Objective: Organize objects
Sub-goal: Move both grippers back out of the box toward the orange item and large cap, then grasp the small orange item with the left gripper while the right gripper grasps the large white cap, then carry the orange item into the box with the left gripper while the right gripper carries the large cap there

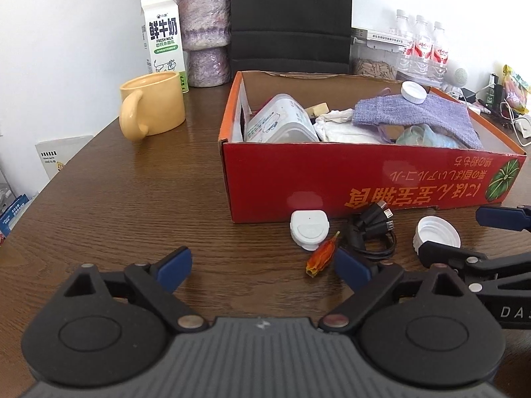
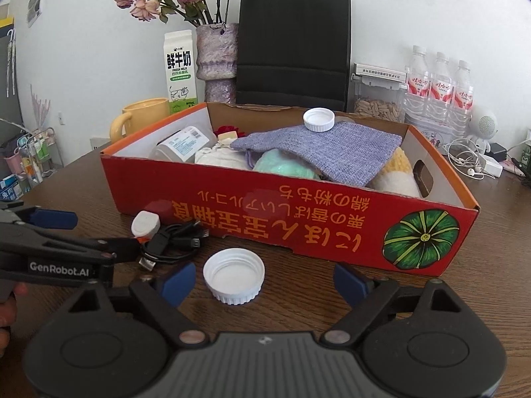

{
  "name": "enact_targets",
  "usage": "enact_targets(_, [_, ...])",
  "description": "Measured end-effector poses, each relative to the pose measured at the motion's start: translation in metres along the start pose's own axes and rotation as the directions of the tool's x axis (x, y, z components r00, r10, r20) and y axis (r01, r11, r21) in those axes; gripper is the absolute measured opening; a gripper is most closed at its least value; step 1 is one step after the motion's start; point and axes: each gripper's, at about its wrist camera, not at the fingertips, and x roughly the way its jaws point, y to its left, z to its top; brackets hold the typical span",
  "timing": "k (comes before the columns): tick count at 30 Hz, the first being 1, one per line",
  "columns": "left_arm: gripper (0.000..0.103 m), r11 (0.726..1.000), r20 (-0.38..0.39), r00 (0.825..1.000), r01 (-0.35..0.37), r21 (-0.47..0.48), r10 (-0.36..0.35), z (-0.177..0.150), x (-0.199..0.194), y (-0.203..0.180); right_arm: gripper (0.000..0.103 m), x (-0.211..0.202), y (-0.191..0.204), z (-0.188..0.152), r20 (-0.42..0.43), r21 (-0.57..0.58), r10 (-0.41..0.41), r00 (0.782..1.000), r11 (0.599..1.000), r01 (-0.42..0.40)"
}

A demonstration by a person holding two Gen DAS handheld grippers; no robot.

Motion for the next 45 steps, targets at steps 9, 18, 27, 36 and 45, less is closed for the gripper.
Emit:
enact_targets(9, [0.028,0.997,0.036,0.996,0.081,0.018,-0.081,-0.003,-0.005,-0.005,0.058,0.006,0.002,0.000,-0.015,0.005,0.057,0.998,0.998,-0.057])
enact_targets(18, [0.015,0.995,0.043,0.995,0.096,-0.006,-0.095,-0.004,-0.013,-0.006,0.039,0.001,0.003,0.000,0.004,0.007,0.082,0.997,0.997,-0.082])
enact_targets(27, [0.015,0.997,0.068,0.995,0.076,-0.017,-0.075,-0.005,-0.033,-0.001,0.039,-0.010,0.008,0.000,0.040,-0.009,0.072,0.997,0.997,-0.071])
enact_targets(36, [0.015,0.997,0.152,0.986,0.070,-0.013,-0.068,0.012,-0.064,-0.002,0.039,-0.036,0.008,0.009,0.127,-0.015,0.069,0.990,0.998,-0.067])
enact_targets(45, [0.015,0.997,0.224,0.971,0.080,0.003,-0.079,0.043,-0.072,-0.017,0.039,-0.052,0.000,0.033,0.216,-0.028,0.056,0.975,0.998,-0.051])
